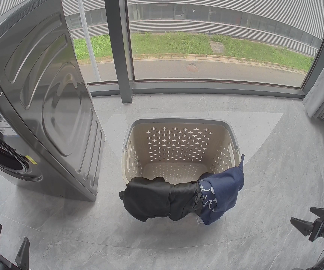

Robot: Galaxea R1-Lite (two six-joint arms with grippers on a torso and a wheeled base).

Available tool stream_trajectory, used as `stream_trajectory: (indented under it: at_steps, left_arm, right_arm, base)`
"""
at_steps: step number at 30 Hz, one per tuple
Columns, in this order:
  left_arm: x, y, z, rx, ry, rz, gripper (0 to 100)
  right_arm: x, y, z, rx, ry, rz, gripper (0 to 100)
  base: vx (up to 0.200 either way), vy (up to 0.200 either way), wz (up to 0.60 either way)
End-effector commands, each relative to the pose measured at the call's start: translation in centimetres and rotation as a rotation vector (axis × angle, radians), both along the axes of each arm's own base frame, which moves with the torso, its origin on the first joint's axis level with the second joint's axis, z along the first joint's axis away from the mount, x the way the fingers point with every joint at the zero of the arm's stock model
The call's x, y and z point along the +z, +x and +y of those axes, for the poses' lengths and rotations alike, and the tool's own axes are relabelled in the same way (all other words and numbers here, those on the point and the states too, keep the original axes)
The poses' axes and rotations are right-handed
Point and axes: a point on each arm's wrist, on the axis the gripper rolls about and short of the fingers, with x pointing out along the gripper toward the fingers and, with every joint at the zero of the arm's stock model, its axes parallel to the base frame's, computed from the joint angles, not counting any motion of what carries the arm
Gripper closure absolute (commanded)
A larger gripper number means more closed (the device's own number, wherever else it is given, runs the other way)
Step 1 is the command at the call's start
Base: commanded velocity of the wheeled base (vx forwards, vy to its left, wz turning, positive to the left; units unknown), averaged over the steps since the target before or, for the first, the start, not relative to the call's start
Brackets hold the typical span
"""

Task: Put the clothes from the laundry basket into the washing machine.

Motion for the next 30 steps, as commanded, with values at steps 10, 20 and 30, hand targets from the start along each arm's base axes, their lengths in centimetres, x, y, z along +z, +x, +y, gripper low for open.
stream_trajectory:
  at_steps: [10,20,30]
  left_arm:
    - [-0.5,0.0,0.0,0.001,-0.001,-0.001,0]
    - [-0.5,0.0,0.0,0.001,-0.001,-0.001,0]
    - [-0.5,0.0,0.0,0.001,-0.001,-0.001,0]
  right_arm:
    - [-3.2,9.9,3.1,0.070,-0.040,0.235,0]
    - [-4.1,13.5,6.2,0.097,-0.014,0.291,0]
    - [-5.5,15.9,9.1,0.136,-0.056,0.305,0]
  base:
    - [0.000,0.000,0.00]
    - [0.000,0.000,0.00]
    - [0.000,0.000,0.00]
